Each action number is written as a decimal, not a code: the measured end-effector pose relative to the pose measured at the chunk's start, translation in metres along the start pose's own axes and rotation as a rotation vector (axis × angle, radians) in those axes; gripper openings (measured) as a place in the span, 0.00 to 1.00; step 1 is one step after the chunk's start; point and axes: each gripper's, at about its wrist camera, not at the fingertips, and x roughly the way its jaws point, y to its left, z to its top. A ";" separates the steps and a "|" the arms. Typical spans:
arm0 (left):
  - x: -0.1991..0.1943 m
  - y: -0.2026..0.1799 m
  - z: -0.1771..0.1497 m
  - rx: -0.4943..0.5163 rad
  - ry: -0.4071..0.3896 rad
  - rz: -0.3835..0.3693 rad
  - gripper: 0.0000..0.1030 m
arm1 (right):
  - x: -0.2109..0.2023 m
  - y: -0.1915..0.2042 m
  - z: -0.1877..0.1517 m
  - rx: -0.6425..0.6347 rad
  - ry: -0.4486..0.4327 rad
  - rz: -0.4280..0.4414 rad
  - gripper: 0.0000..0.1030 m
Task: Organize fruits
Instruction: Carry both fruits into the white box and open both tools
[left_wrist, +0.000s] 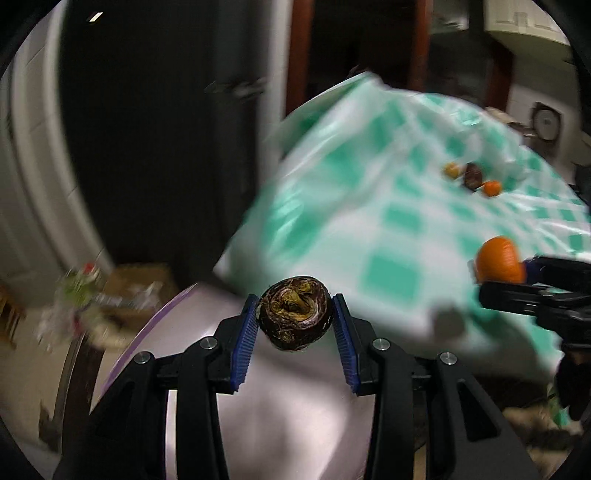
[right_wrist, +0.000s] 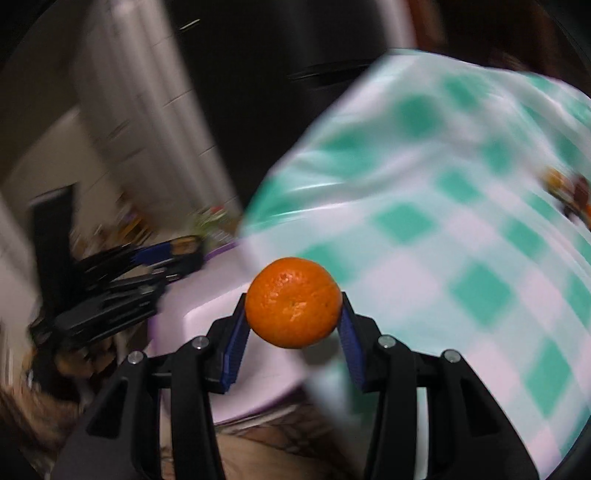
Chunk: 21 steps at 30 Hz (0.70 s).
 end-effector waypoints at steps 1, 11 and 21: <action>0.001 0.013 -0.008 -0.013 0.019 0.021 0.37 | 0.011 0.018 0.001 -0.043 0.025 0.034 0.45; 0.113 0.096 -0.067 -0.062 0.441 0.124 0.37 | 0.213 0.096 -0.053 -0.264 0.588 0.054 0.45; 0.193 0.120 -0.101 -0.045 0.732 0.175 0.38 | 0.275 0.131 -0.103 -0.406 0.806 -0.004 0.45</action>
